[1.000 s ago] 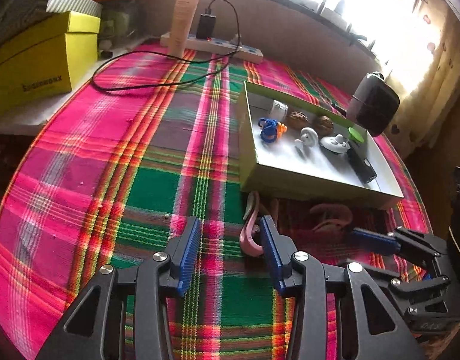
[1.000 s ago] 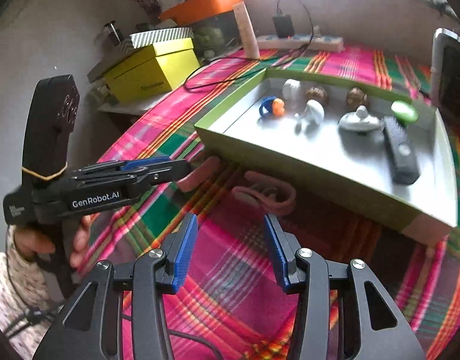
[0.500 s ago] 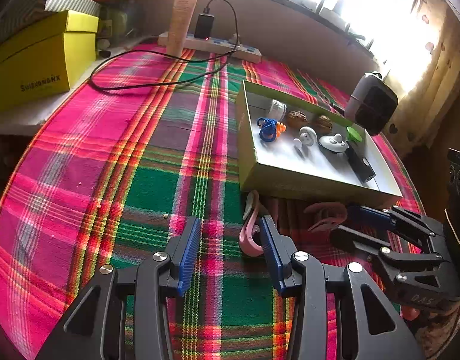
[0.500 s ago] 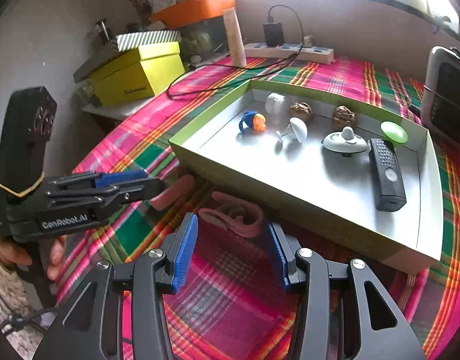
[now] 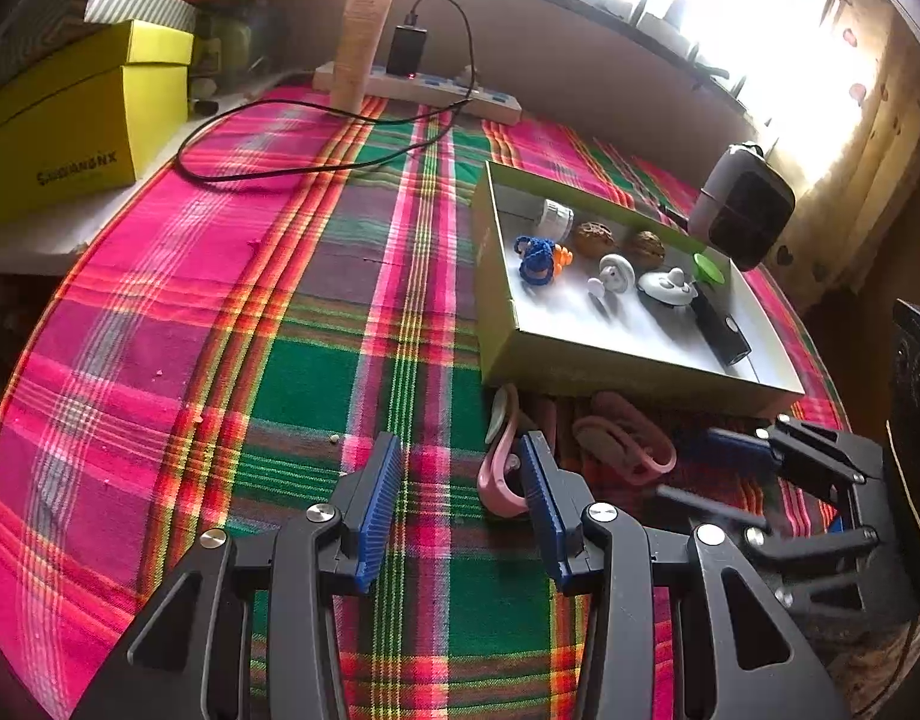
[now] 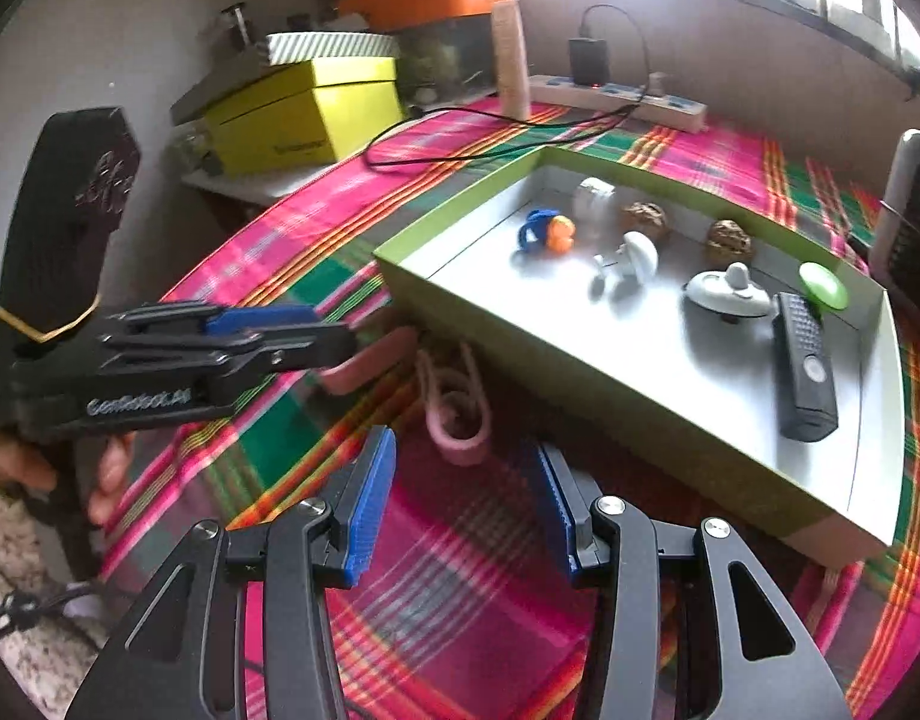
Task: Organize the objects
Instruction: 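Close the left gripper on the pink loop while the right gripper closes on the pink clip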
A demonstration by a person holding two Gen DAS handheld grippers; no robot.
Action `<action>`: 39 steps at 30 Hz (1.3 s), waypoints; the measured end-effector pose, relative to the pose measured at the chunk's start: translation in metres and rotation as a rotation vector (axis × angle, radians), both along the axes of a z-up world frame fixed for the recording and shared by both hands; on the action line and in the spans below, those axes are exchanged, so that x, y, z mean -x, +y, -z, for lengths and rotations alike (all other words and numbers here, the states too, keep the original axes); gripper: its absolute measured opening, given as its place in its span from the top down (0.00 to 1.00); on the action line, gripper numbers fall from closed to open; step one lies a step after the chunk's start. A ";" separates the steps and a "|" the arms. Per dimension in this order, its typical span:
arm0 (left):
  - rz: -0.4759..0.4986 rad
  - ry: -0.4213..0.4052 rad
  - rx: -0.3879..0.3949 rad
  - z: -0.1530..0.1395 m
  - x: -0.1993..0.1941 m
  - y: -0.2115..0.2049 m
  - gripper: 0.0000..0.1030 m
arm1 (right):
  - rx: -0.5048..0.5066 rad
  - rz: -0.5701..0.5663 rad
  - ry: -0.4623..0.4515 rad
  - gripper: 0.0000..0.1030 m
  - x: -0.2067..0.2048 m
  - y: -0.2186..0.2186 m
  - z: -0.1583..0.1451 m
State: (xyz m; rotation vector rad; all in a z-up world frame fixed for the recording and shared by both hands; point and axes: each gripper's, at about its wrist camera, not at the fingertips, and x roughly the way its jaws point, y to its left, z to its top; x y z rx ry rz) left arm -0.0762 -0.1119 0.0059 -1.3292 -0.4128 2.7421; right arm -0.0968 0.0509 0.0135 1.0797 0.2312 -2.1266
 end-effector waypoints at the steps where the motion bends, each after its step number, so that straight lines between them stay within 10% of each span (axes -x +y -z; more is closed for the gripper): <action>1: -0.001 -0.001 -0.003 0.000 0.000 0.000 0.62 | -0.008 0.002 0.006 0.55 0.000 -0.001 0.000; 39: 0.032 0.000 -0.012 -0.004 -0.003 0.008 0.57 | -0.106 0.054 0.077 0.76 -0.010 -0.014 0.001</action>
